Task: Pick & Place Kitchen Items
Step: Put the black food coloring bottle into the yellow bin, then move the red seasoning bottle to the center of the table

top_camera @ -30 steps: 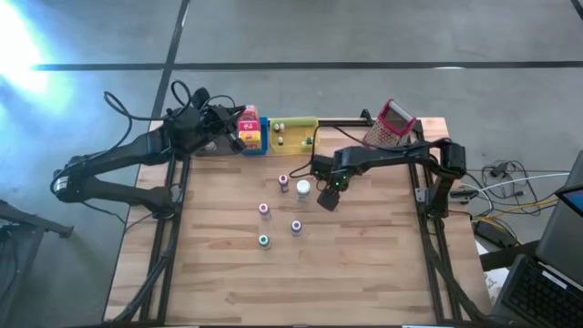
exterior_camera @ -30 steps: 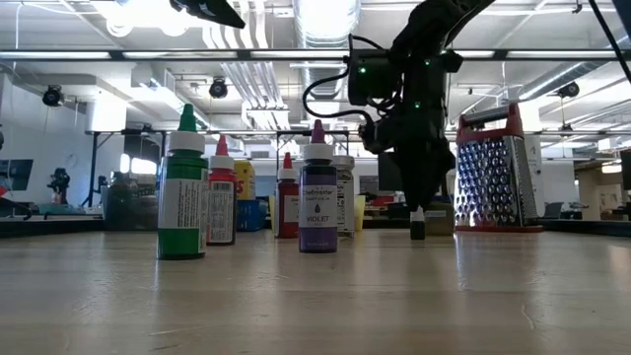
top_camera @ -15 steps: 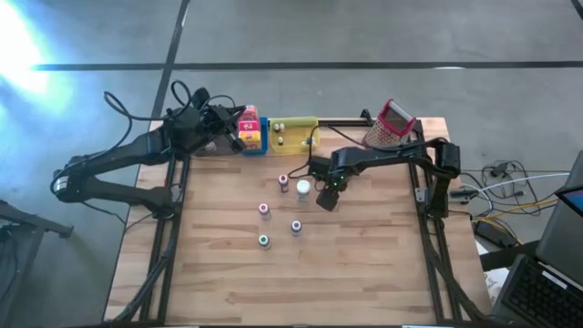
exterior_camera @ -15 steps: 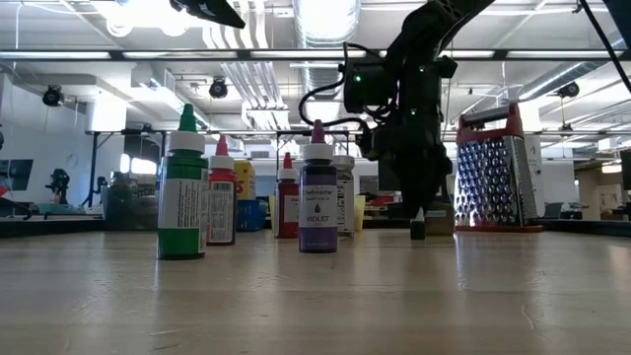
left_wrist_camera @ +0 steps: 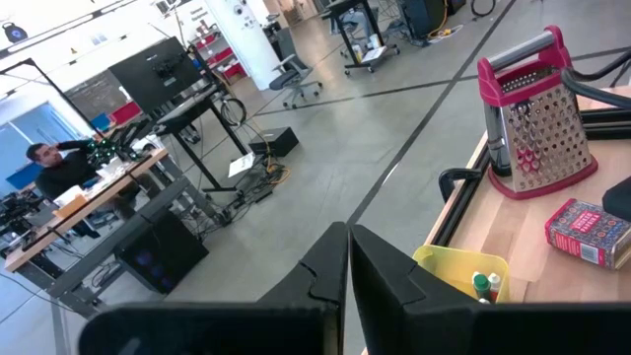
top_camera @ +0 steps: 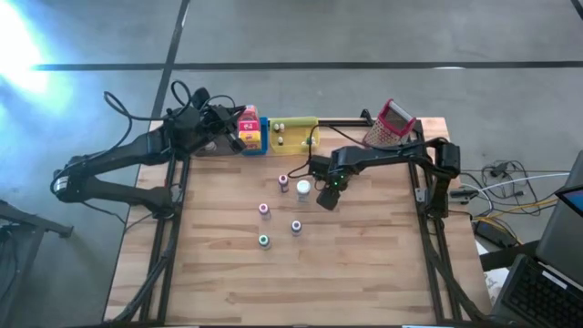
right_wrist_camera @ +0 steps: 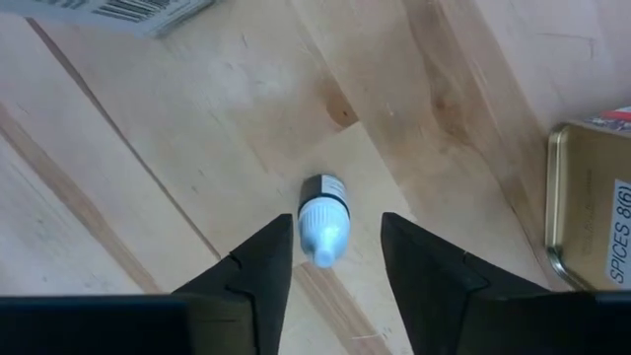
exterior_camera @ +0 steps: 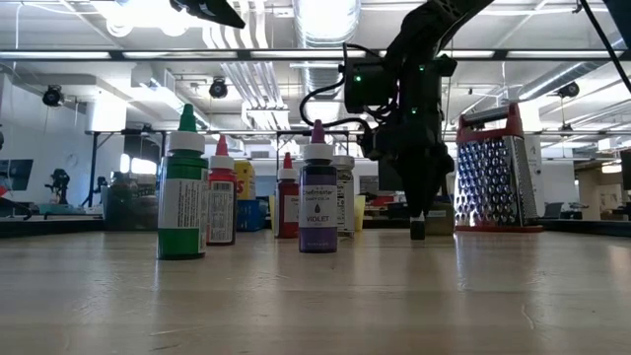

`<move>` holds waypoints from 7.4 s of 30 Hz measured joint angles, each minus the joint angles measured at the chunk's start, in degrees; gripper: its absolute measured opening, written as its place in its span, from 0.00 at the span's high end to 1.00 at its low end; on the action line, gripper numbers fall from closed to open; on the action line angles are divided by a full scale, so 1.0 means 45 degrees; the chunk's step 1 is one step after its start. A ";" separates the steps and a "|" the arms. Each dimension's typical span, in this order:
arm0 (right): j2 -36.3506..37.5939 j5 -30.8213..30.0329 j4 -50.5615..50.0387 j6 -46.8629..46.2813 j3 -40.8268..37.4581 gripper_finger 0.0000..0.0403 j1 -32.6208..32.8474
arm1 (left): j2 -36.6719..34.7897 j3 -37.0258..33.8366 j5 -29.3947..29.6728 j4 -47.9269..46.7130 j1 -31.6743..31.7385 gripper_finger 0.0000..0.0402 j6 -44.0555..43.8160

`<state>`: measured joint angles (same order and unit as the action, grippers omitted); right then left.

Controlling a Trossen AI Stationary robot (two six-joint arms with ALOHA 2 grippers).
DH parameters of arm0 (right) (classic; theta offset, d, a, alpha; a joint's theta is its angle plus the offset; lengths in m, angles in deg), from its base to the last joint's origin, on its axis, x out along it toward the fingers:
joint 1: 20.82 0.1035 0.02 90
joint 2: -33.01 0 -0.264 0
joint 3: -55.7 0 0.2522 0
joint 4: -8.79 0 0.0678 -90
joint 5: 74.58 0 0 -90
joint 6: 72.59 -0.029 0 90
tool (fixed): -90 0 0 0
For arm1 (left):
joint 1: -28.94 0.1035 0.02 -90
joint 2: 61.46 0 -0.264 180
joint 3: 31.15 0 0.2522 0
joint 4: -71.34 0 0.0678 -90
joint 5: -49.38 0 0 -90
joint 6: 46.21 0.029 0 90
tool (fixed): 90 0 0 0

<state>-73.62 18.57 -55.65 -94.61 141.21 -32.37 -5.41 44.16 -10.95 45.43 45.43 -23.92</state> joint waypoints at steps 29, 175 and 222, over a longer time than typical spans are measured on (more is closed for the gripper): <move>0.0010 0.0373 0.0005 0.0620 0.0007 0.83 -0.0091 | 0.0000 -0.0002 0.0000 0.0000 -0.0002 0.95 0.0001; -0.5262 0.1220 -0.8763 0.8129 1.3893 0.63 -0.5421 | 0.0001 -0.0002 -0.0001 -0.0194 -0.0004 0.95 0.0000; 0.0971 0.1285 -0.2340 -1.2390 0.1276 0.01 -0.5399 | 0.0001 -0.0002 0.0000 -0.0194 -0.0004 0.95 0.0000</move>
<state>-69.24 24.35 -66.18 -150.37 146.96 -56.67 -5.41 44.15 -10.95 44.56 45.41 -23.92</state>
